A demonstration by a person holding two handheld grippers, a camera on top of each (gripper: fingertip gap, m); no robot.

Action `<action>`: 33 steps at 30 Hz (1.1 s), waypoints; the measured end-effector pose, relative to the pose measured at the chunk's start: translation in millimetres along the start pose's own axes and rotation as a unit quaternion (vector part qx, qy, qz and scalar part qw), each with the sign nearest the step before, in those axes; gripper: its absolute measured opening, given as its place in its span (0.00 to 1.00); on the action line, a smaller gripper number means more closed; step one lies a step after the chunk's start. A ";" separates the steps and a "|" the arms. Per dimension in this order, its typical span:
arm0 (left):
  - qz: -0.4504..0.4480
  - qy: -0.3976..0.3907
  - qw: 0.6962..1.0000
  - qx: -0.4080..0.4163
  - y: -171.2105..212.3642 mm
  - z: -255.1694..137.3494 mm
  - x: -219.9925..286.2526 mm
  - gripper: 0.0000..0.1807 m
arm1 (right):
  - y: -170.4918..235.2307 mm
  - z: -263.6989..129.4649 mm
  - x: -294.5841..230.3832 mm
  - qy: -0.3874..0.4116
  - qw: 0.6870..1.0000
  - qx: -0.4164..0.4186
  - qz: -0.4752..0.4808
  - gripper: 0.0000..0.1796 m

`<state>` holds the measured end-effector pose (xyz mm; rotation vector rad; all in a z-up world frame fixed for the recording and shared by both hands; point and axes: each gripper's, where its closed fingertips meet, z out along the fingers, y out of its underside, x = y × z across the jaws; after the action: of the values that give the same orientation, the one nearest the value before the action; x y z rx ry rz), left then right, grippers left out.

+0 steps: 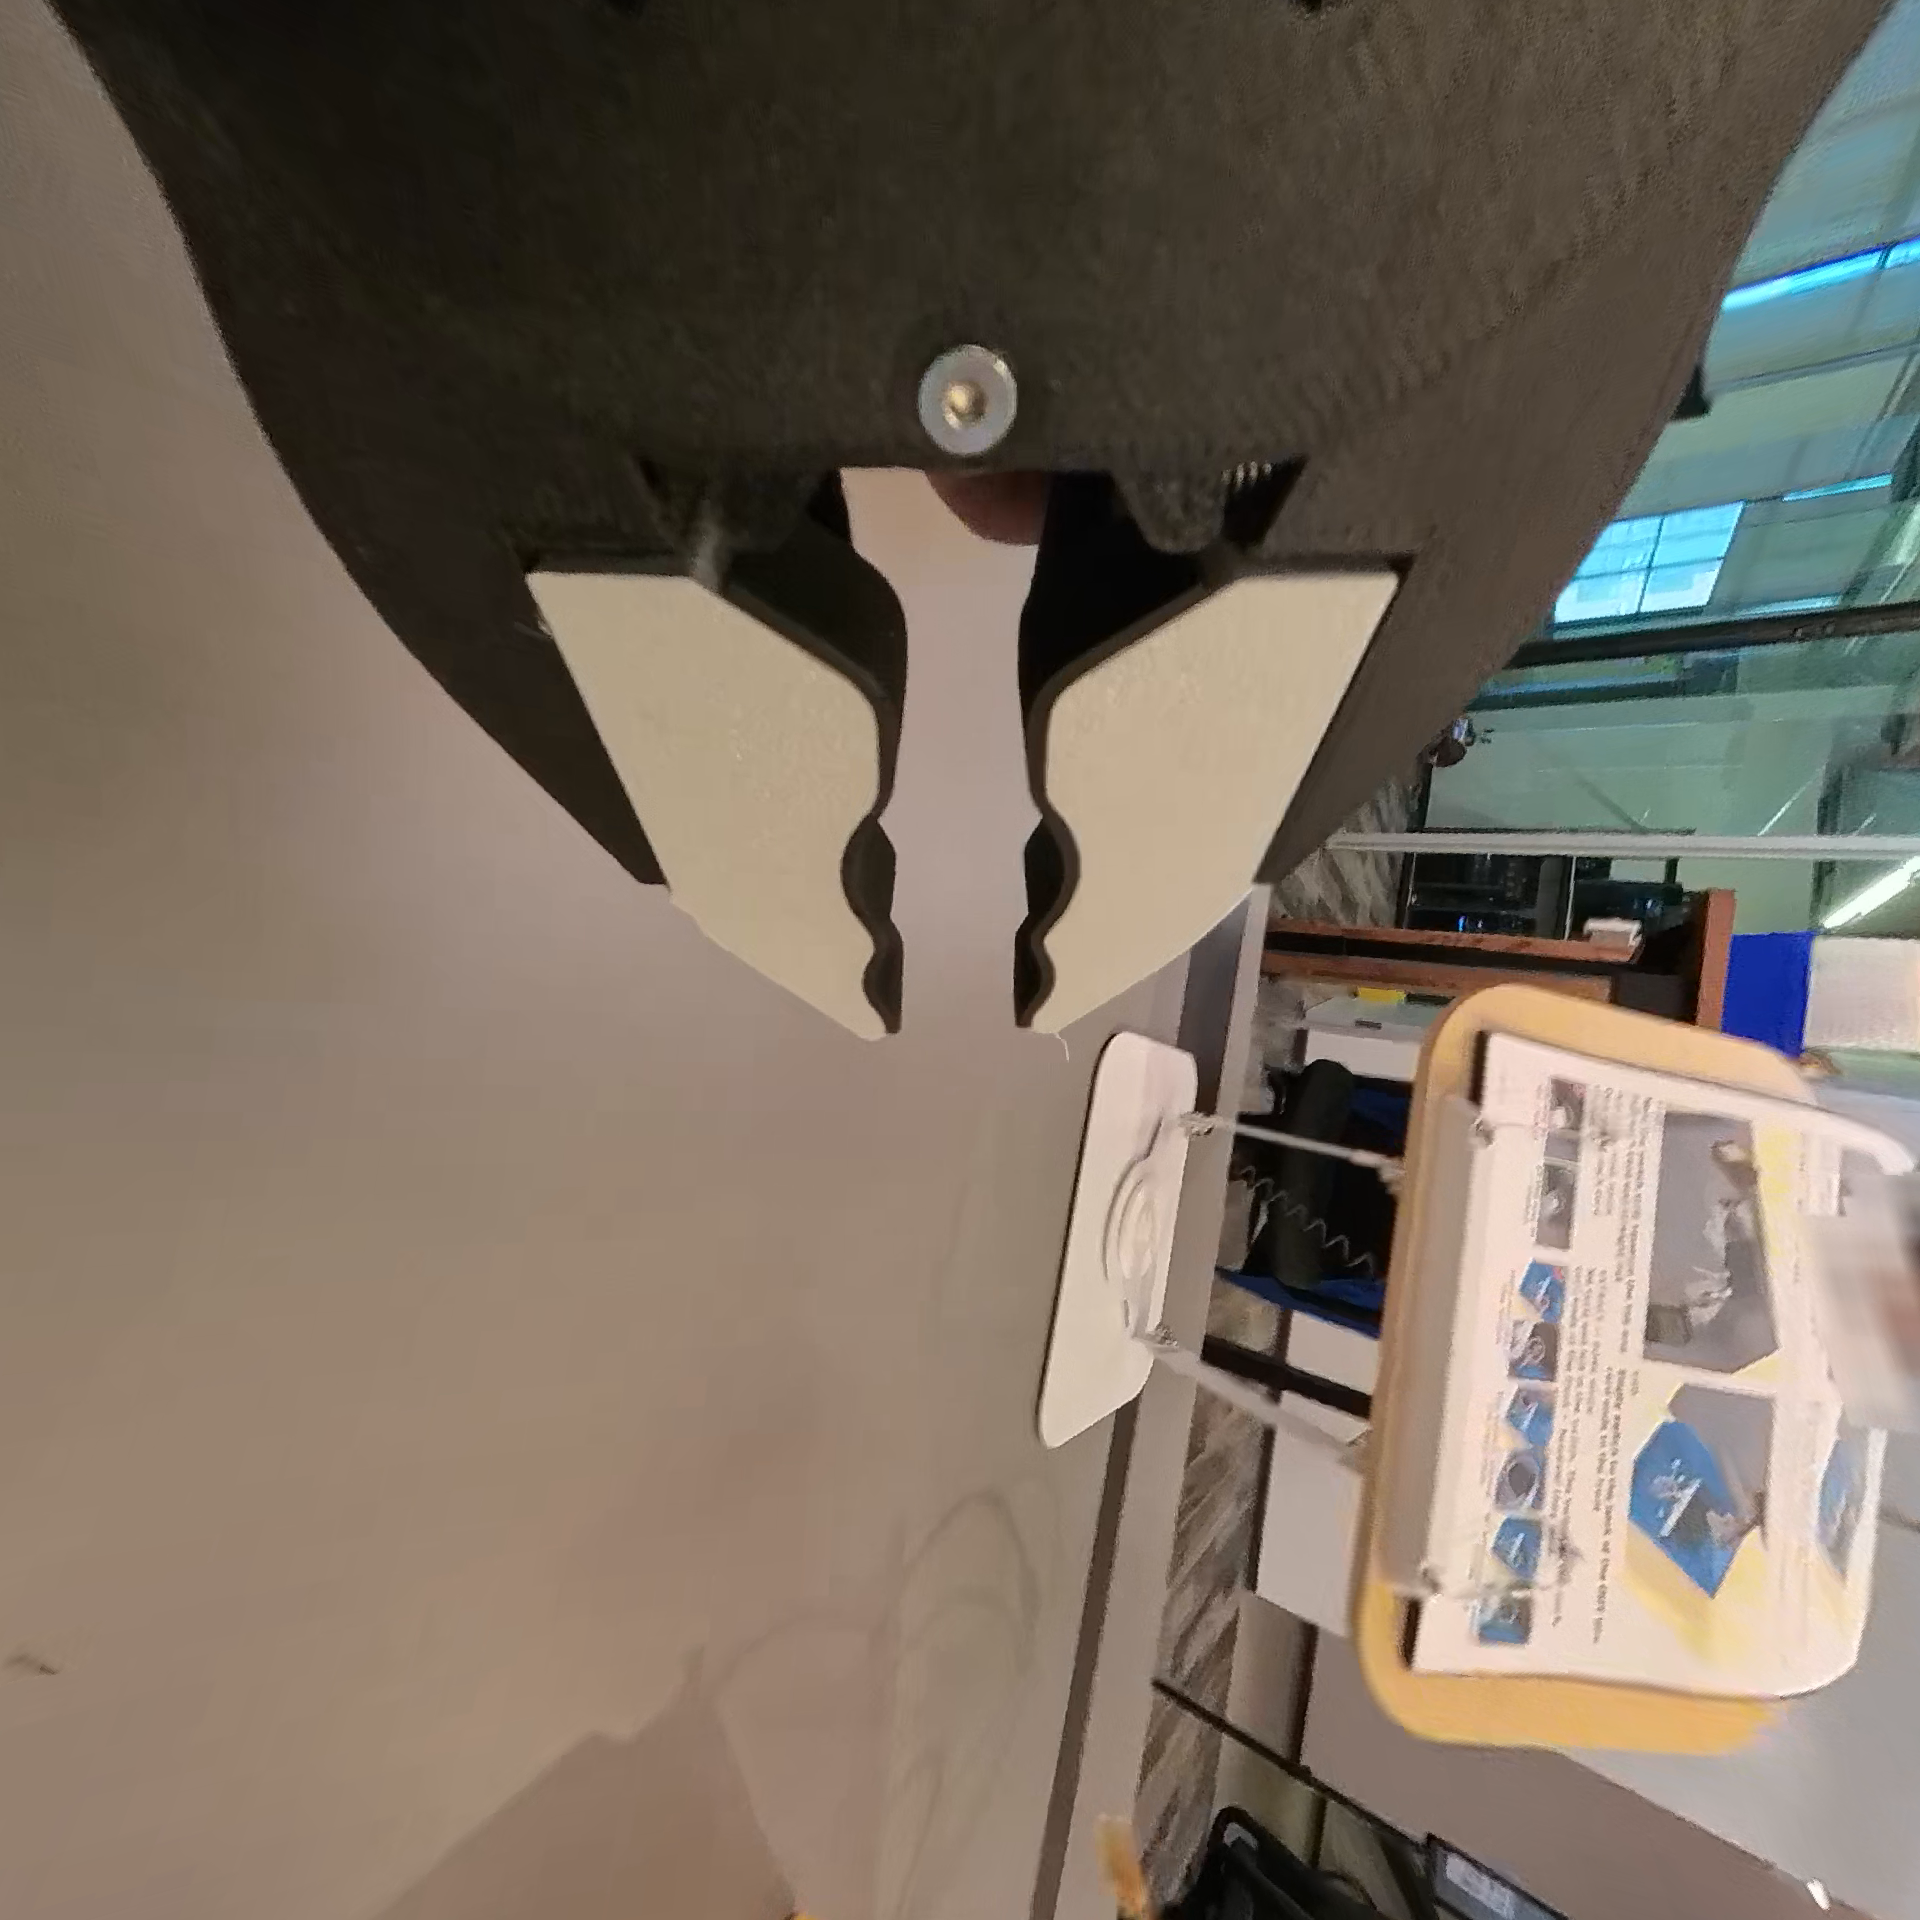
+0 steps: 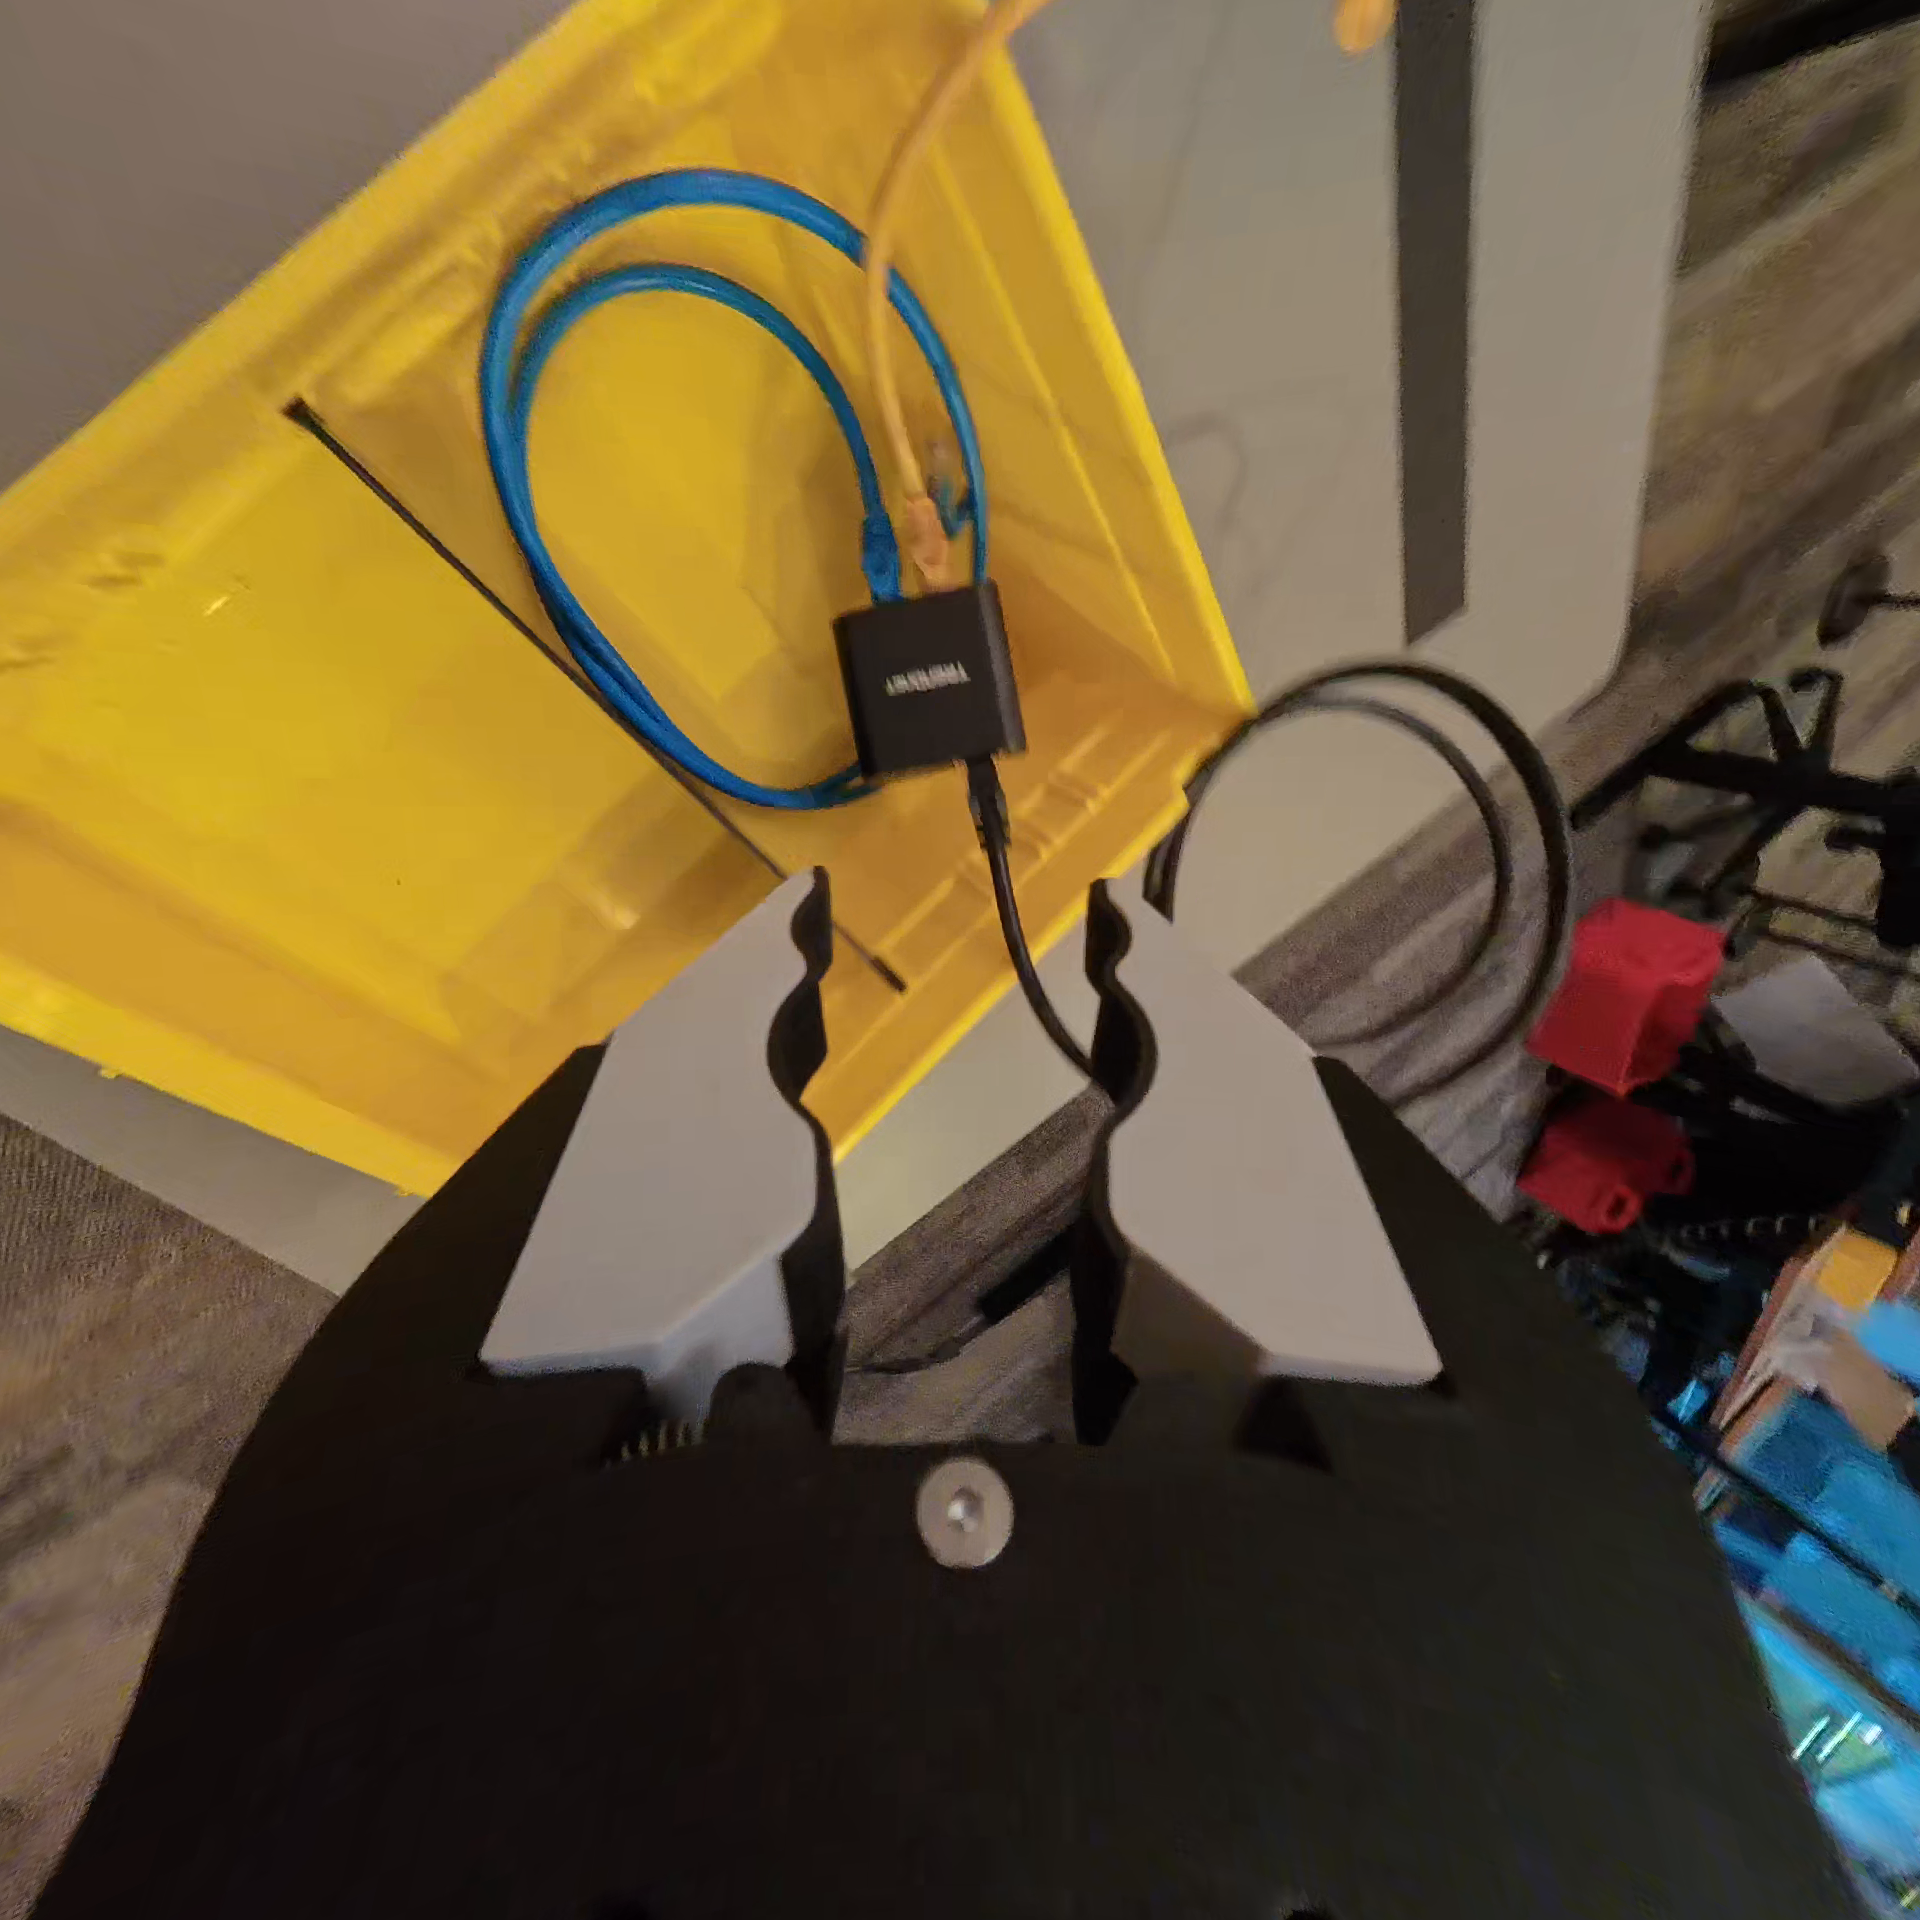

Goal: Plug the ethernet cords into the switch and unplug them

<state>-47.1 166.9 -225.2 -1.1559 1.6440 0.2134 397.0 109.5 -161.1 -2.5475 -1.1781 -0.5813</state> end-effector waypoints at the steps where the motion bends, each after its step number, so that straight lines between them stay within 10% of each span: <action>1: -0.006 -0.009 1.000 -0.006 3.2 -3.3 -8.2 0.12 | 10.0 -9.0 0.5 0.013 1.000 0.006 0.023 0.25; 11: -0.170 -0.131 0.956 -0.199 146.7 -99.2 -129.9 0.29 | 119.1 32.0 -43.9 -0.014 0.965 0.040 0.260 0.32; 20: -0.382 -0.084 0.835 -0.386 326.5 -199.8 -86.3 0.44 | 119.7 78.8 -63.8 -0.080 0.945 0.081 0.307 0.10; 33: -0.511 -0.005 0.771 -0.380 366.0 -196.6 -28.7 0.39 | 105.2 66.2 -85.3 -0.060 0.907 0.114 0.400 0.06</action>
<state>-454.2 246.2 -262.6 -2.4932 0.6640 0.1639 444.1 13.6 -267.3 -2.5672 -0.1288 -0.0761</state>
